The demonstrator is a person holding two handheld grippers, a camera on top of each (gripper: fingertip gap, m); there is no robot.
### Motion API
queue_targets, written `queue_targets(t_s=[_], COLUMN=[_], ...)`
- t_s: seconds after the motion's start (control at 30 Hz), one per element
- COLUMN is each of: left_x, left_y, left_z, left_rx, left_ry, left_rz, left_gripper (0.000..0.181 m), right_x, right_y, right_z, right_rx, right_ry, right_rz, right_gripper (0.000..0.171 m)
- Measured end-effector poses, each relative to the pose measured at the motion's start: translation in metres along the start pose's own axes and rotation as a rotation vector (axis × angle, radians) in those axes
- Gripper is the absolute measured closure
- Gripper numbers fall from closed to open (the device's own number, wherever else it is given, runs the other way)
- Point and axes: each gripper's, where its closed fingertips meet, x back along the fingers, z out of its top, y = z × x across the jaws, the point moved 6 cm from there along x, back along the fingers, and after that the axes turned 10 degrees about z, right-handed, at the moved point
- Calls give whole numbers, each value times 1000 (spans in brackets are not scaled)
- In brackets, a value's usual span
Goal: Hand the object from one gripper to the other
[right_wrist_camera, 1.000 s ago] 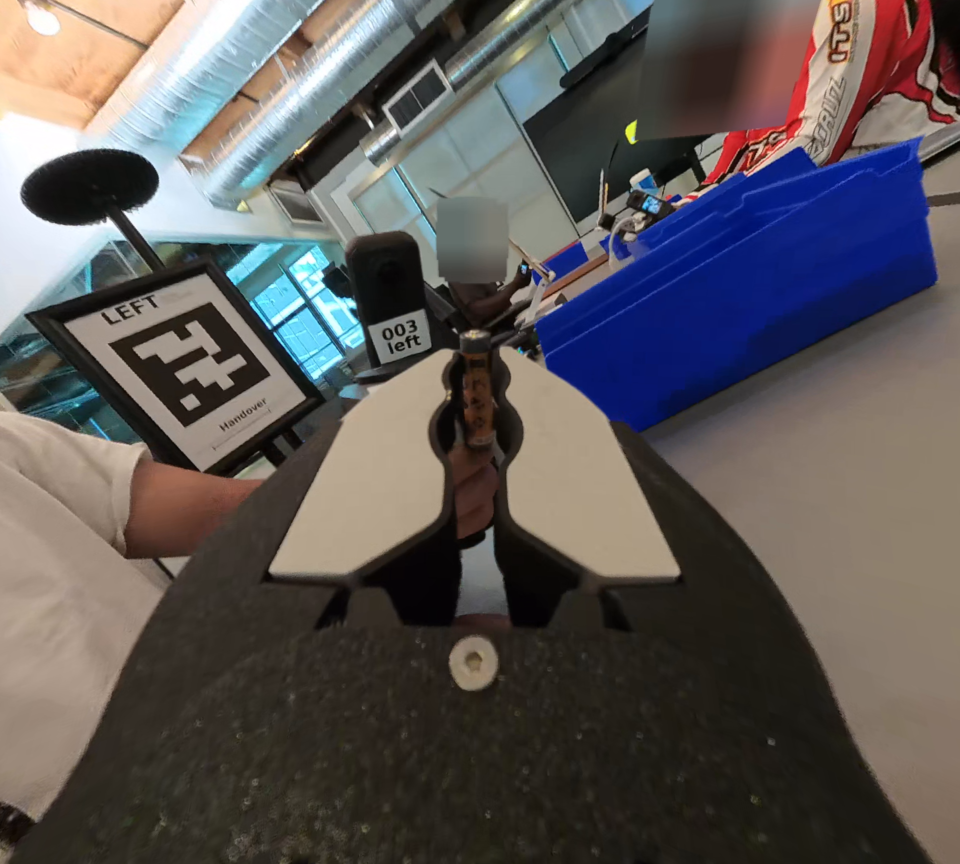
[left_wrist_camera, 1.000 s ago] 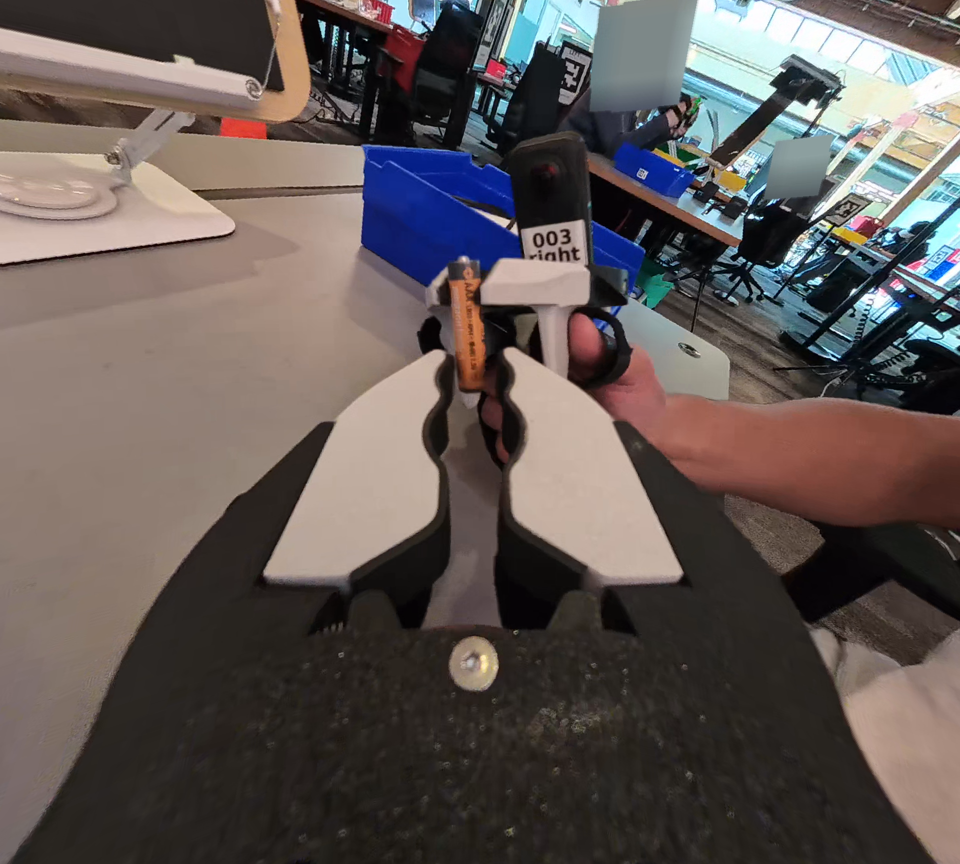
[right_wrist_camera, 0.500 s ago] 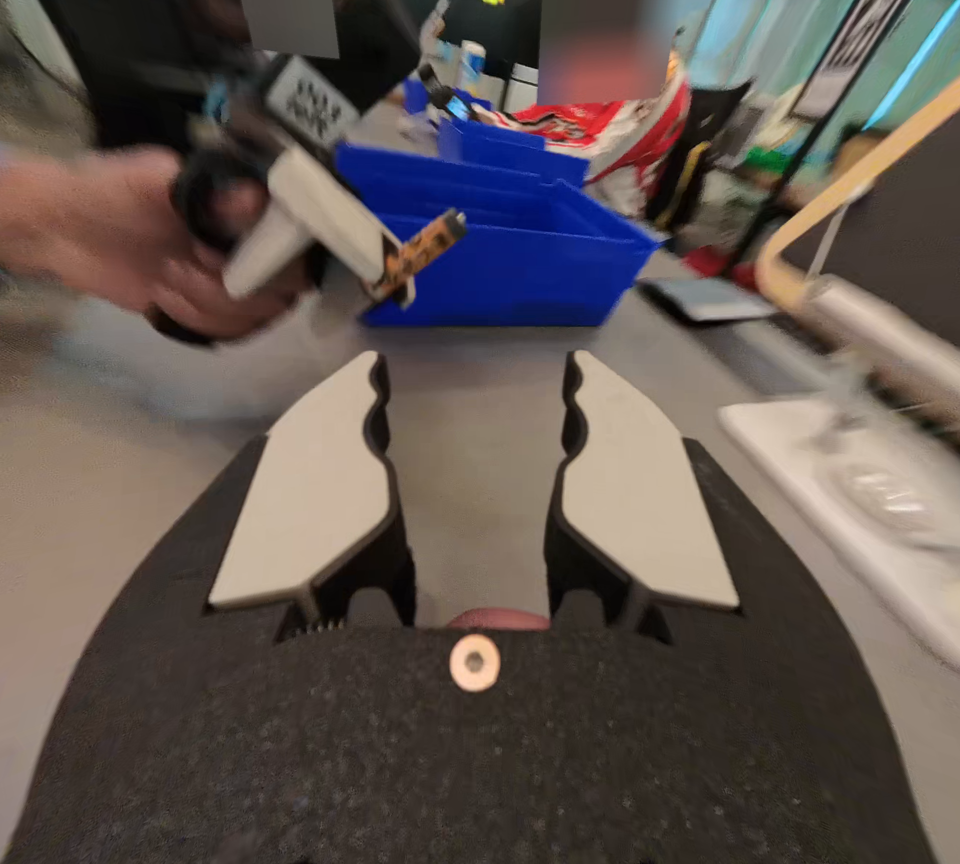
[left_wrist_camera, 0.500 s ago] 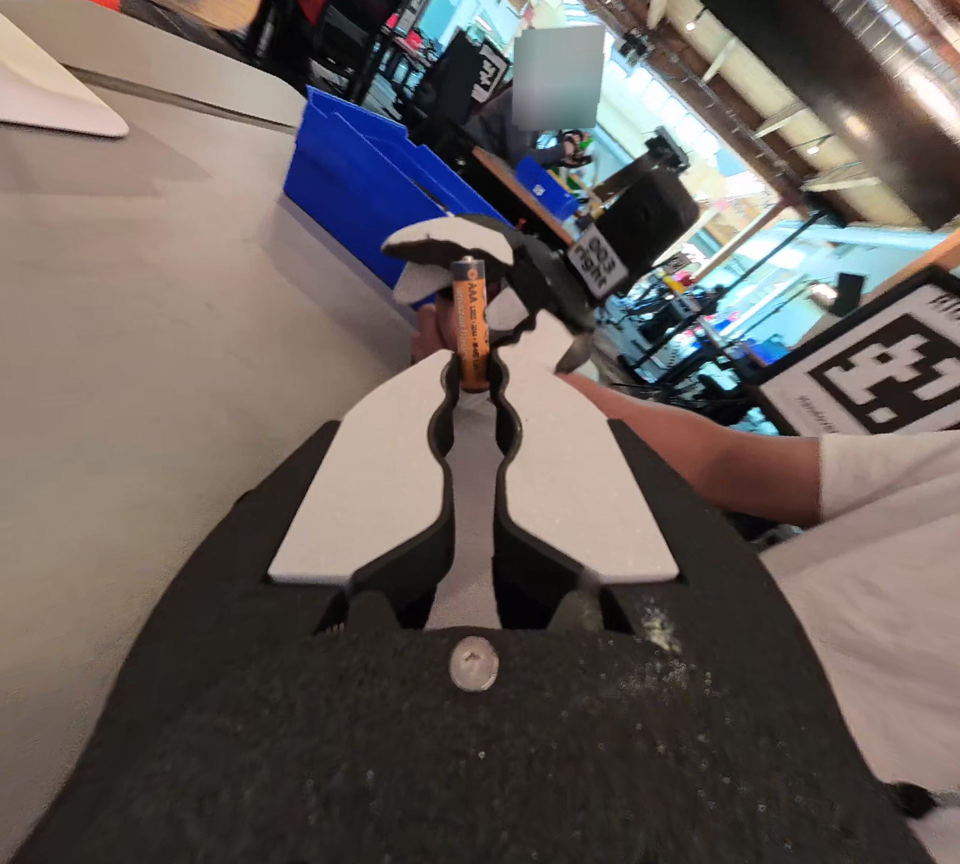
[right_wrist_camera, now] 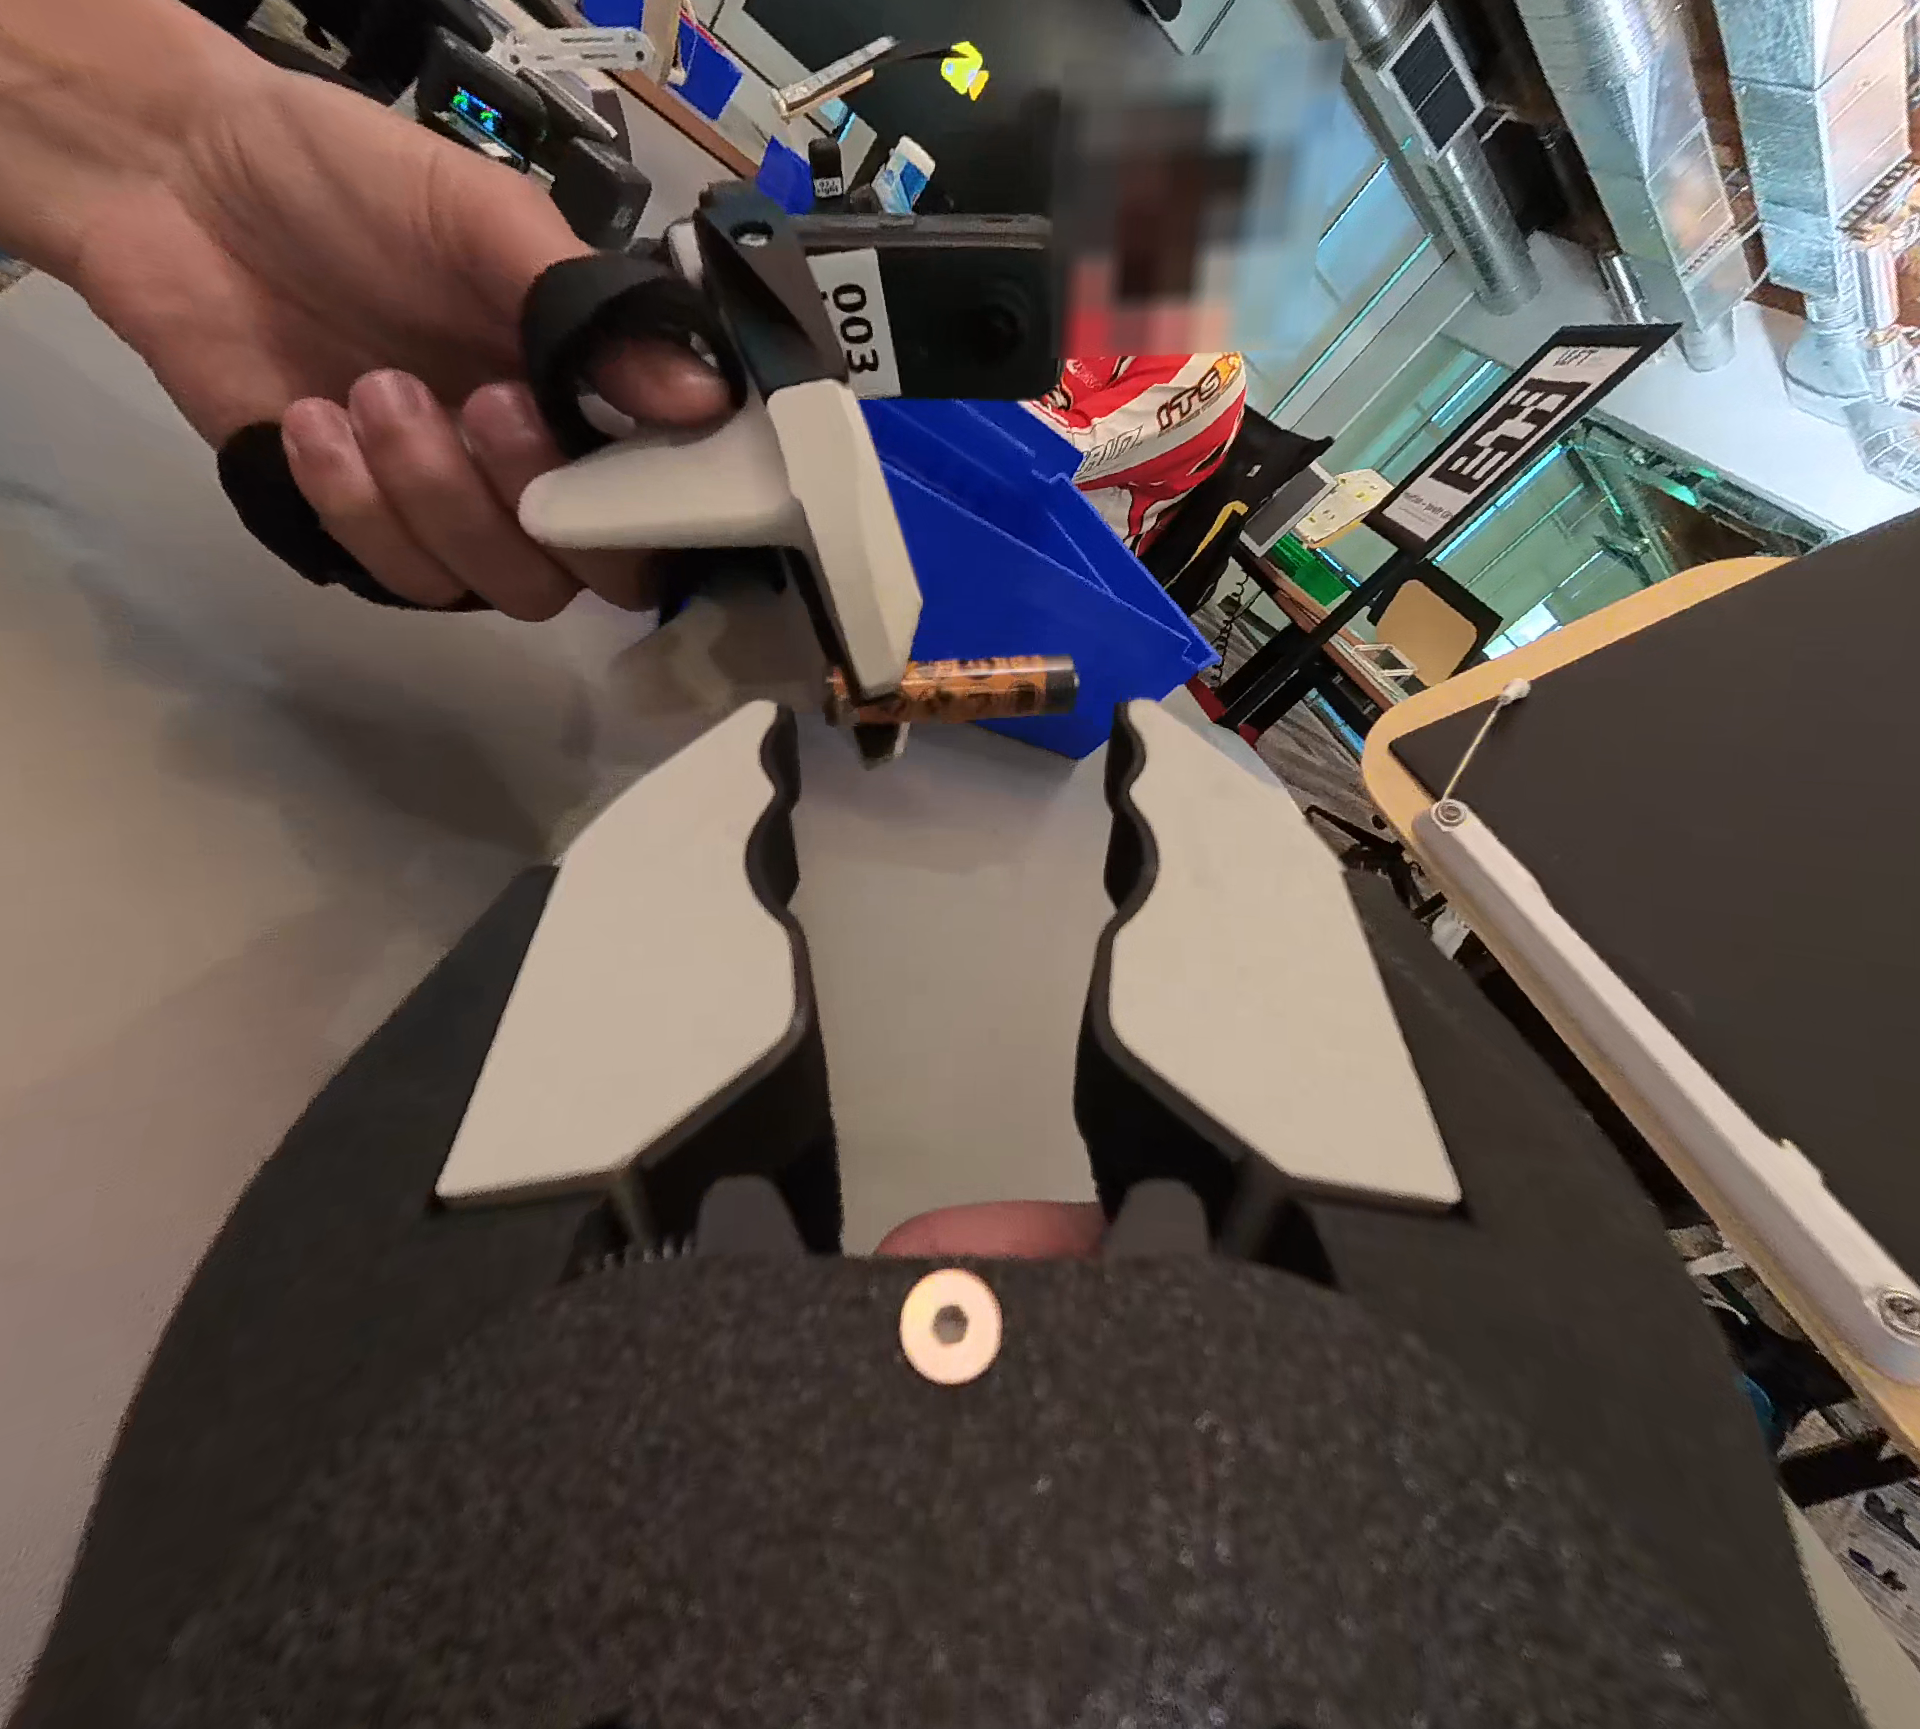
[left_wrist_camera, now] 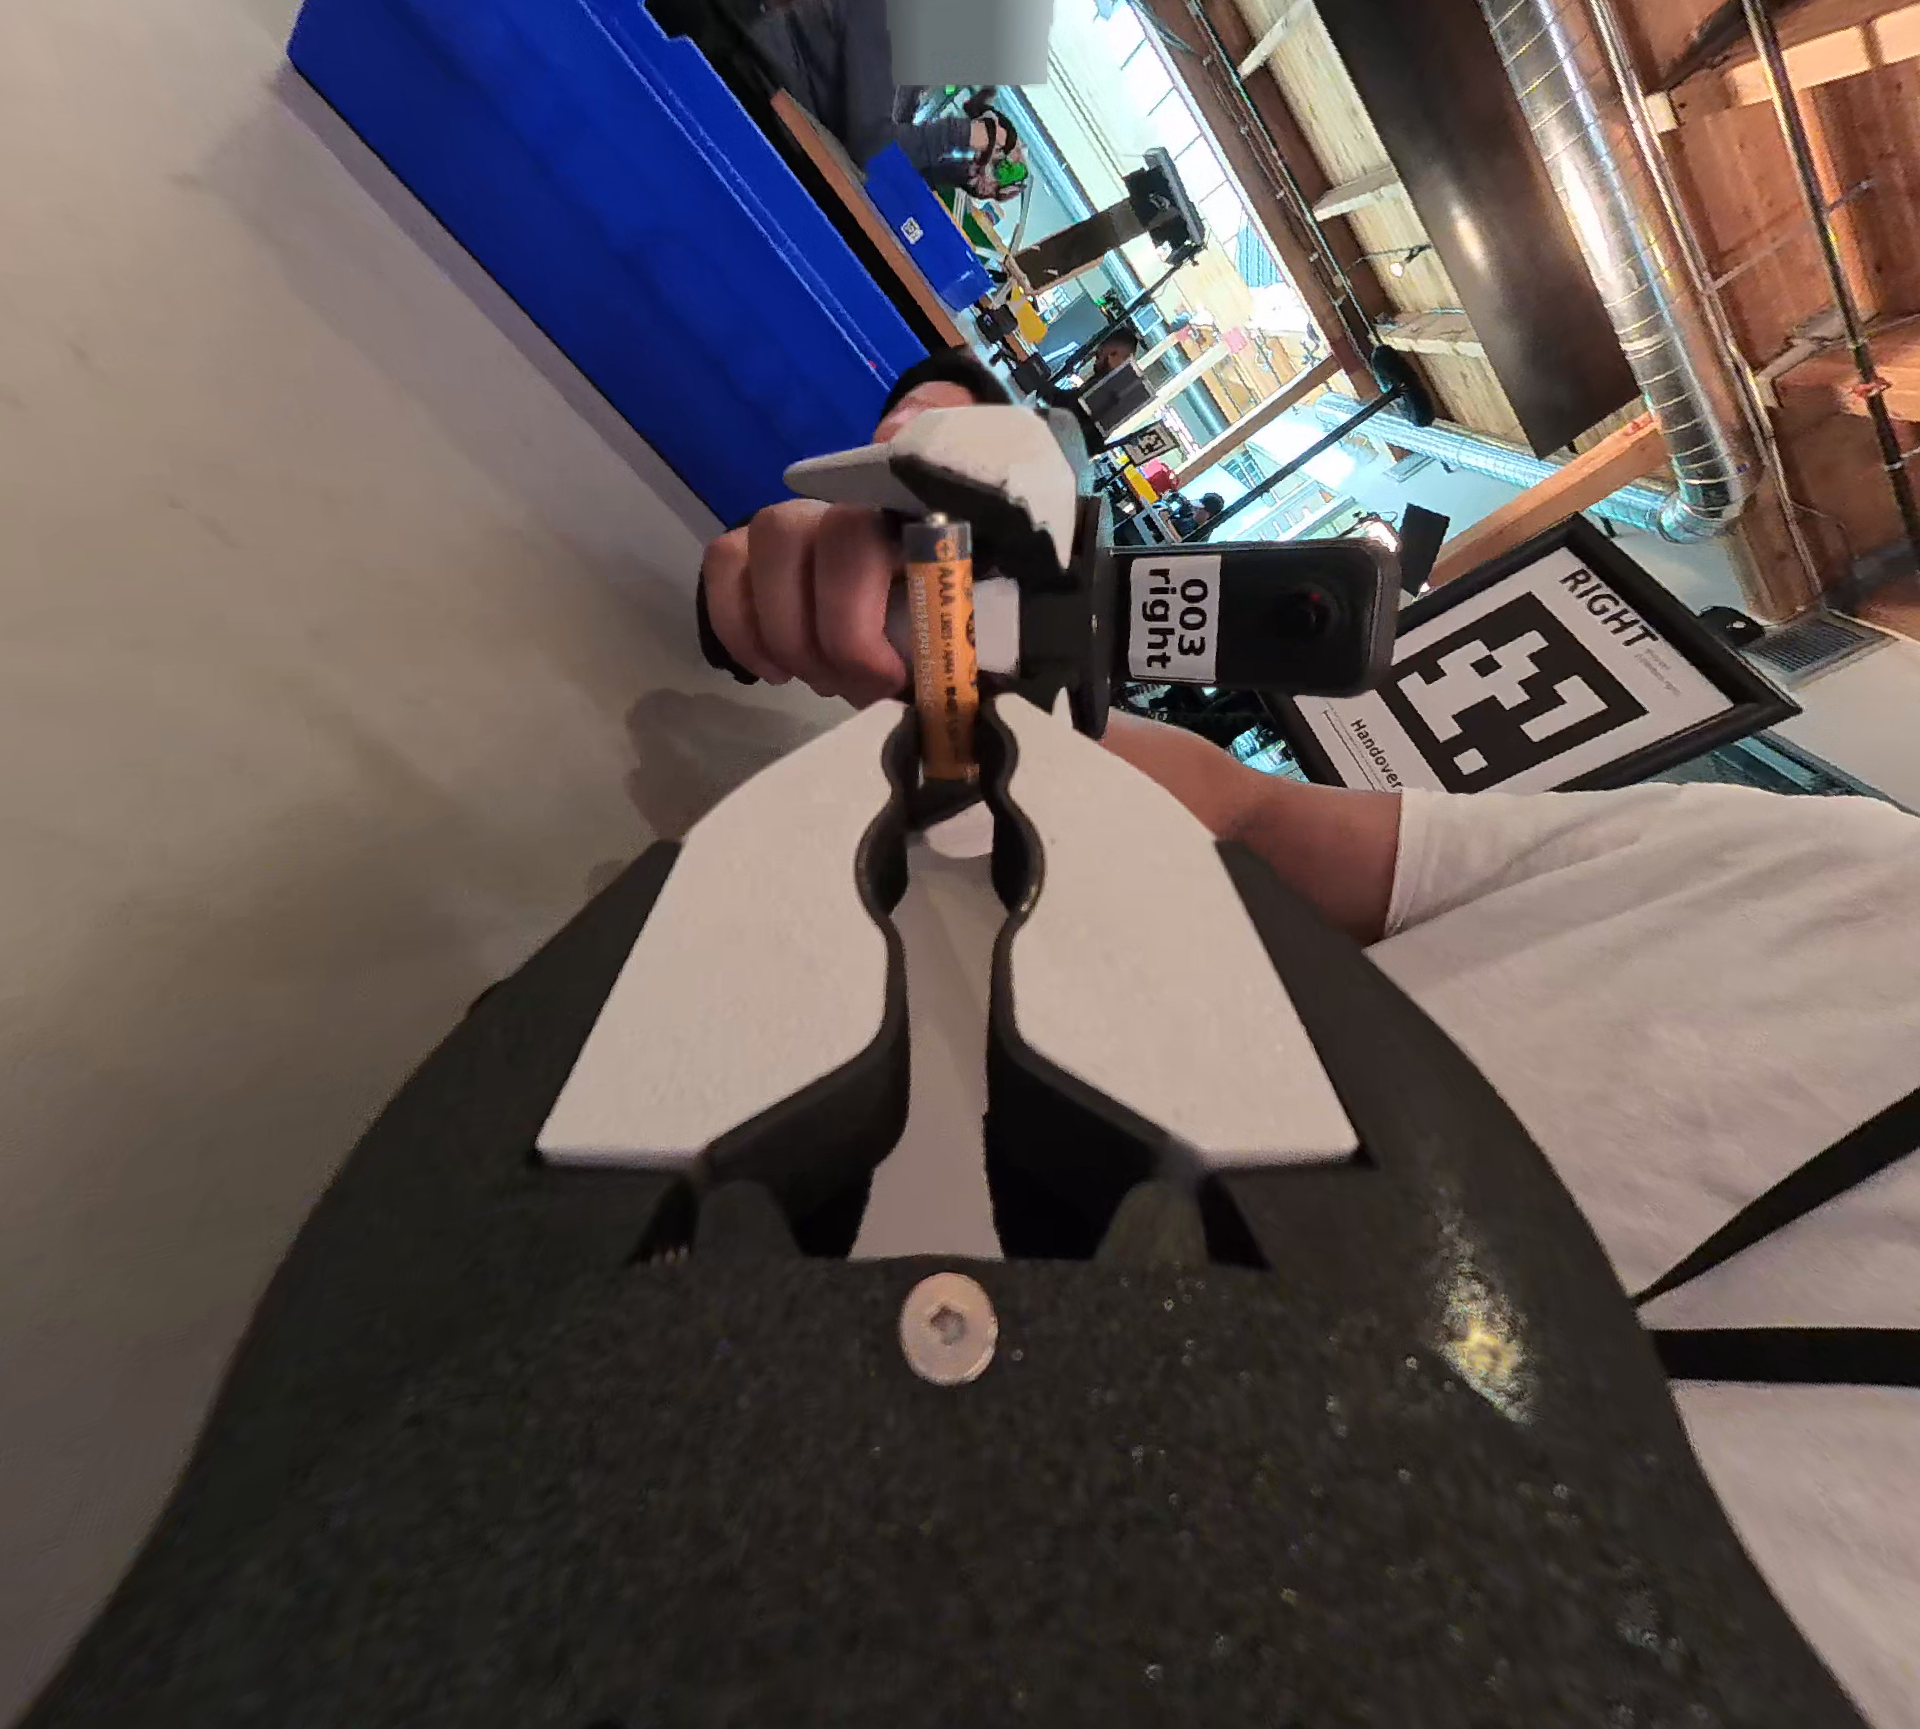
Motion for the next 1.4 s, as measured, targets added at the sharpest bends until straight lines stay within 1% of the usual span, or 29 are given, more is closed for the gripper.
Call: queue_targets(t_s=[0.1,0.2,0.3,0.37,0.43,0.53,0.6,0.63,0.7,0.77,0.9,1.0,1.1,1.17,1.23,1.3,1.37,1.4], left_x=[-4,-5,-6,-5,1,10,8,6,-2,-4,-1,0,-1,-2,-3,-3,-1,1], left_y=[0,-1,-8,-15,-21,-23,-19,-17,-11,-7,-9,-11,-9,-6,-4,-2,-3,-3], left_z=[-4,-5,-6,-6,-2,6,6,5,2,4,8,6,5,4,4,5,6,7], left_rx=[-1,-2,-66,-181,-344,-643,-802,-836,-813,-729,-609,-590,-620,-647,-681,-691,-671,-663], left_ry=[-24,-29,-40,-32,-9,5,-14,-25,-18,21,55,41,30,25,21,10,-8,10], left_rz=[-3,14,109,254,452,776,907,939,902,862,773,748,742,721,732,710,683,657], left_gripper=[171,171,171,166,154,154,154,153,151,151,151,154,162,170,171,171,171,171], right_x=[-1,-1,-4,-6,-7,-10,-14,-17,-23,-27,-32,-35,-36,-35,-33,-31,-27,-23], right_y=[-2,-4,-5,-4,0,7,5,3,-3,-8,-17,-20,-21,-20,-19,-19,-20,-19], right_z=[-3,-5,-13,-22,-32,-45,-45,-42,-37,-32,-22,-16,-15,-14,-14,-13,-11,-8], right_rx=[33,51,51,61,92,180,262,314,410,472,521,560,573,572,570,563,461,340], right_ry=[-28,-44,-118,-207,-325,-576,-679,-700,-737,-747,-716,-699,-690,-668,-644,-593,-495,-421], right_rz=[6,8,25,11,-20,-94,-119,-132,-154,-170,-177,-196,-204,-207,-208,-216,-173,-143], right_gripper=[124,125,125,125,125,125,125,125,125,125,125,125,125,125,125,125,127,129])
